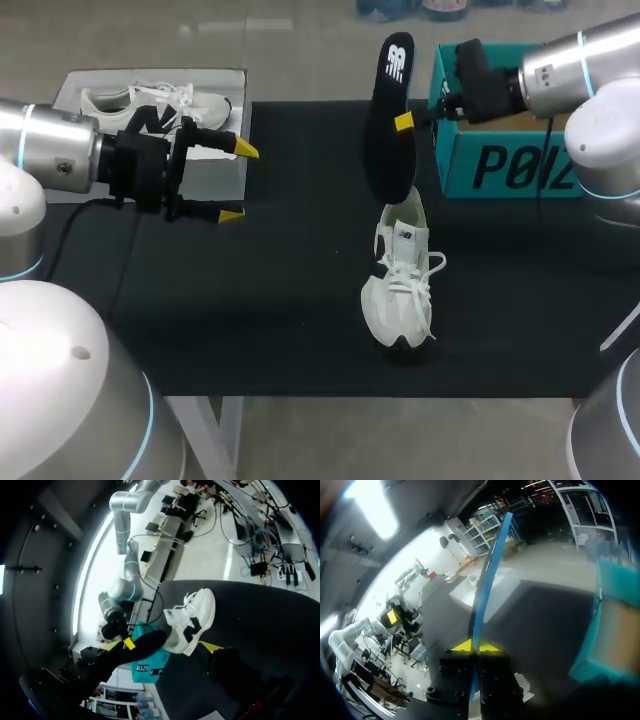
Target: Take the shoe out of the shoebox, open the shoe tongue, remove and reinsert the insole, then place the shoe into the shoebox
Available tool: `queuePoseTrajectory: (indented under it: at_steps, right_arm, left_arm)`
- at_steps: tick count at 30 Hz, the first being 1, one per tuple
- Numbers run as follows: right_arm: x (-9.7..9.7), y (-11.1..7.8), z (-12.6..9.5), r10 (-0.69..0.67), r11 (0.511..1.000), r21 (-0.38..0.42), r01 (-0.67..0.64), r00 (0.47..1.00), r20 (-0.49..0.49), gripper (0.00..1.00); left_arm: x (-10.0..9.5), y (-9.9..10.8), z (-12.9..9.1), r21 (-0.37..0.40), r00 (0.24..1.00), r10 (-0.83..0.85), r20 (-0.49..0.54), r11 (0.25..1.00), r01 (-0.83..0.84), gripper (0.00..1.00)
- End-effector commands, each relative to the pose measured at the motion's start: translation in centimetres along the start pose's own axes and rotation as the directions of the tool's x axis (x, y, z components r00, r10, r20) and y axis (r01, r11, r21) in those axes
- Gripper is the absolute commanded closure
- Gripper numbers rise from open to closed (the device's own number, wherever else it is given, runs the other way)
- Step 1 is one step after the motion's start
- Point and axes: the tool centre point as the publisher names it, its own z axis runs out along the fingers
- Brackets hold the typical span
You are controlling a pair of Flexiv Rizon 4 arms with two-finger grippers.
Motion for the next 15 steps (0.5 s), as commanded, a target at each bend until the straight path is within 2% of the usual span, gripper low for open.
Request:
queuePoseTrajectory:
  at_steps: [1, 4, 15]
  right_arm:
    - [-2.0, -1.2, 0.4, 0.002, 1.000, -0.023, -0.003, 1.000, -0.014, 1.00]
    - [-2.8, -2.0, 0.2, 0.012, 0.999, -0.033, -0.013, 1.000, -0.018, 1.00]
    - [-3.1, -4.8, -1.0, 0.022, 0.998, -0.056, -0.023, 1.000, -0.018, 1.00]
  left_arm:
    - [0.0, 0.0, -0.1, 0.001, 1.000, 0.001, -0.003, 1.000, -0.001, 0.00]
    - [0.0, 0.0, -0.1, 0.001, 1.000, 0.001, -0.003, 1.000, -0.001, 0.00]
    - [0.0, 0.0, -0.1, 0.001, 1.000, 0.001, -0.003, 1.000, -0.001, 0.00]
